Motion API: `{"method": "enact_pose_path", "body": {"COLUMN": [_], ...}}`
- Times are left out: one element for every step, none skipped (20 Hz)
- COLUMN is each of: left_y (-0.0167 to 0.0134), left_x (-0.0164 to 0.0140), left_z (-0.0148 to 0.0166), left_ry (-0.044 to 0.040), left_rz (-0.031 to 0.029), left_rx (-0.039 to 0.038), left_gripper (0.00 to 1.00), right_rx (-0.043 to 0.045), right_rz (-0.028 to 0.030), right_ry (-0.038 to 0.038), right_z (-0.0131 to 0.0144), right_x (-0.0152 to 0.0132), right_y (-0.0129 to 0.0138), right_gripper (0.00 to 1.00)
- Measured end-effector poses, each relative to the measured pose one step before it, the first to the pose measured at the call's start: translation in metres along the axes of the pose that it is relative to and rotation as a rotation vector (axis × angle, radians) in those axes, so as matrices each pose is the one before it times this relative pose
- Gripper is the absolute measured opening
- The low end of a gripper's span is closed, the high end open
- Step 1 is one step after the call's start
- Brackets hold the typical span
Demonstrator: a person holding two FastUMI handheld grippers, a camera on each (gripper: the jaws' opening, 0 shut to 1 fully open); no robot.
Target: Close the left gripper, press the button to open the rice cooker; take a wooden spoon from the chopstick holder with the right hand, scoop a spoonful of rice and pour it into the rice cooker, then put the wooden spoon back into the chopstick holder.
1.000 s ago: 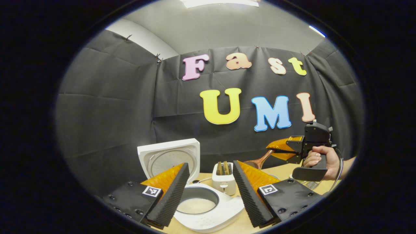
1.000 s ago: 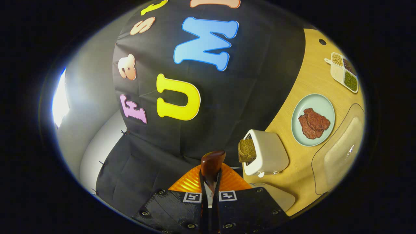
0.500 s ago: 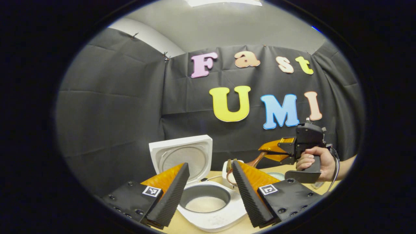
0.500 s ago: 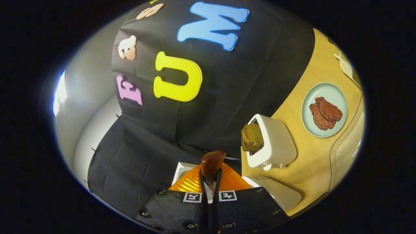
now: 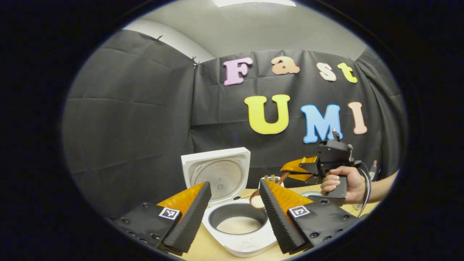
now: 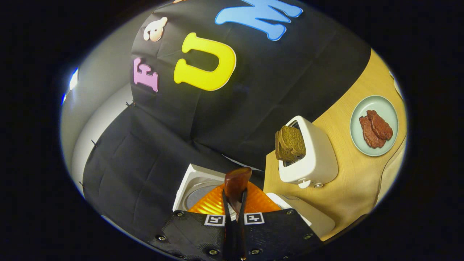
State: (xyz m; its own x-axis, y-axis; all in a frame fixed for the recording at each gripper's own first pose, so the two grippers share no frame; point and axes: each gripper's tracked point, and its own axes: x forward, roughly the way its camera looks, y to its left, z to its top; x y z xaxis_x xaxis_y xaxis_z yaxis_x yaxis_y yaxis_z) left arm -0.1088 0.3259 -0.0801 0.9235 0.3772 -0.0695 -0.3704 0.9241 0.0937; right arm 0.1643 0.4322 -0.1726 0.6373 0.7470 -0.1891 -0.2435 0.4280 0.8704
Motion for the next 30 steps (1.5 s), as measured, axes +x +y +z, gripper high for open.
{"method": "enact_pose_path", "body": {"left_y": [0.00232, 0.00487, 0.0035, 0.00328, 0.00249, 0.00145, 0.00282, 0.00057, 0.00149, 0.00204, 0.00184, 0.00203, 0.00184, 0.00129, -0.00002, -0.00118, 0.00217, 0.00156, 0.00077, -0.00005, -0.00021, -0.00091, -0.0008, -0.00132, -0.00137, -0.00176, -0.00121, -0.0017, -0.0024, -0.0043], "left_x": [-0.00238, -0.00002, -0.00096, -0.00081, -0.00167, -0.00074, 0.00052, -0.00048, -0.00064, 0.00104, -0.00131, -0.00108, -0.002, -0.00146, -0.00062, -0.00096, -0.00146, 0.00006, -0.00095, -0.00104, 0.00036, 0.00033, -0.00006, 0.00073, -0.00021, -0.00075, -0.00089, -0.0003, -0.00026, 0.00167], "left_z": [0.00005, 0.00024, -0.00135, -0.00249, -0.00244, -0.00096, -0.00137, -0.00173, -0.00062, 0.00037, 0.00175, 0.00058, 0.00053, -0.00087, -0.00194, -0.0048, -0.00137, -0.00155, -0.00067, 0.0003, 0.00025, -0.00017, 0.0009, 0.00051, 0.00167, 0.00096, 0.00194, 0.00001, -0.00012, -0.00229], "left_ry": [-0.00221, -0.00311, 0.00197, 0.00302, 0.0029, 0.0006, 0.00156, 0.00567, 0.00303, -0.00265, -0.00553, -0.00425, -0.00139, -0.0016, 0.00569, 0.01014, 0.0037, -0.00005, 0.00111, -0.0016, -0.00099, -0.00181, -0.00167, -0.00271, -0.00246, -0.00247, -0.00423, -0.00319, 0.00252, 0.00845], "left_rz": [0.00249, 0.01054, 0.00508, 0.00594, 0.00282, 0.00212, 0.00357, -0.00021, 0.00274, 0.00321, 0.00402, 0.00548, 0.0054, 0.00388, -0.00301, -0.00383, 0.00505, 0.00445, 0.00258, 0.00293, 0.00137, -0.00093, -0.00224, -0.00132, -0.0007, -0.00228, -0.00209, -0.00263, -0.00518, -0.00891], "left_rx": [-0.00174, 0.00164, -0.0021, -0.00492, -0.00398, -0.00122, 0.00089, 0.00047, 0.0012, 0.00036, -0.0019, -0.00124, -0.00118, -0.00197, -0.00323, -0.00421, -0.00037, -0.00057, -0.00332, -0.00287, -0.00311, -0.00301, -0.00145, 0.00141, 0.0031, 0.00195, 0.00144, 0.00051, -0.00075, -0.00241], "left_gripper": [0.97, 0.97, 0.97, 0.97, 0.97, 0.97, 0.97, 0.97, 0.97, 0.93, 0.93, 0.97, 0.97, 0.97, 0.98, 0.98, 0.98, 0.97, 0.97, 0.97, 0.97, 0.97, 0.97, 0.97, 0.97, 0.97, 0.97, 0.97, 0.97, 0.98], "right_rx": [-0.01758, -0.02238, -0.0291, -0.03499, -0.05566, -0.0689, -0.07223, -0.07667, -0.07478, -0.07891, -0.08418, -0.08858, -0.09283, -0.0976, -0.08563, -0.0671, -0.04058, -0.0347, -0.03534, -0.03144, -0.02175, -0.00703, 0.00686, 0.01888, 0.02729, 0.03422, 0.04379, 0.05506, 0.06378, 0.07061], "right_rz": [-0.00544, -0.00236, -0.00426, -0.00391, -0.00678, -0.00583, -0.00223, -0.0004, 0.00279, 0.00333, 0.00362, 0.00617, 0.01189, 0.01389, 0.02532, 0.02331, 0.02071, 0.0212, 0.01461, 0.00791, 0.00276, 0.00478, 0.00295, 0.00201, -0.00326, -0.00304, -0.00272, -0.00129, 0.00327, 0.00027], "right_ry": [0.01141, 0.00938, 0.0133, 0.01212, 0.01007, 0.00896, 0.007, 0.00637, 0.00595, 0.00584, 0.00723, 0.00613, 0.00053, 0.00742, 0.00383, 0.00026, 0.00054, -0.00767, -0.00755, -0.00902, -0.00672, -0.00497, -0.00611, -0.00639, -0.00975, -0.01243, -0.01033, -0.00155, -0.00177, -0.00437], "right_z": [-0.00433, -0.00534, -0.00591, -0.00603, -0.00601, -0.00614, -0.00365, -0.00192, -0.00437, -0.00321, -0.00159, -0.0014, 0.00074, -0.00098, -0.0001, 0.00217, 0.00232, 0.0033, 0.00256, 0.0017, 0.00296, 0.00232, 0.0017, -0.00059, 0.00196, 0.00193, 0.00345, 0.00224, 0.00193, 0.00039], "right_x": [0.0068, 0.00836, 0.00829, 0.00563, 0.00609, 0.00548, 0.00472, 0.00529, 0.00293, 0.00256, 0.00174, -0.00001, -0.0003, -0.00146, -0.0014, 0.00024, -0.00259, -0.00128, -0.00203, -0.00179, -0.00256, -0.00159, -0.00109, 0.00041, -0.00088, -0.00216, -0.00239, -0.00233, -0.00368, -0.00301], "right_y": [0.00031, 0.00235, 0.0027, 0.00288, 0.00448, 0.00677, 0.00828, 0.00867, 0.00586, 0.00964, 0.00806, 0.00873, 0.00862, 0.00967, 0.00862, 0.00801, 0.00749, 0.00793, 0.00578, 0.00359, 0.00291, -0.00042, -0.00052, -0.00029, -0.00172, -0.00187, -0.00377, -0.00511, -0.00442, -0.00775], "right_gripper": [0.05, 0.05, 0.05, 0.05, 0.05, 0.05, 0.05, 0.05, 0.05, 0.05, 0.05, 0.05, 0.05, 0.05, 0.05, 0.05, 0.05, 0.05, 0.05, 0.05, 0.05, 0.05, 0.05, 0.05, 0.05, 0.05, 0.05, 0.05, 0.05, 0.05]}}
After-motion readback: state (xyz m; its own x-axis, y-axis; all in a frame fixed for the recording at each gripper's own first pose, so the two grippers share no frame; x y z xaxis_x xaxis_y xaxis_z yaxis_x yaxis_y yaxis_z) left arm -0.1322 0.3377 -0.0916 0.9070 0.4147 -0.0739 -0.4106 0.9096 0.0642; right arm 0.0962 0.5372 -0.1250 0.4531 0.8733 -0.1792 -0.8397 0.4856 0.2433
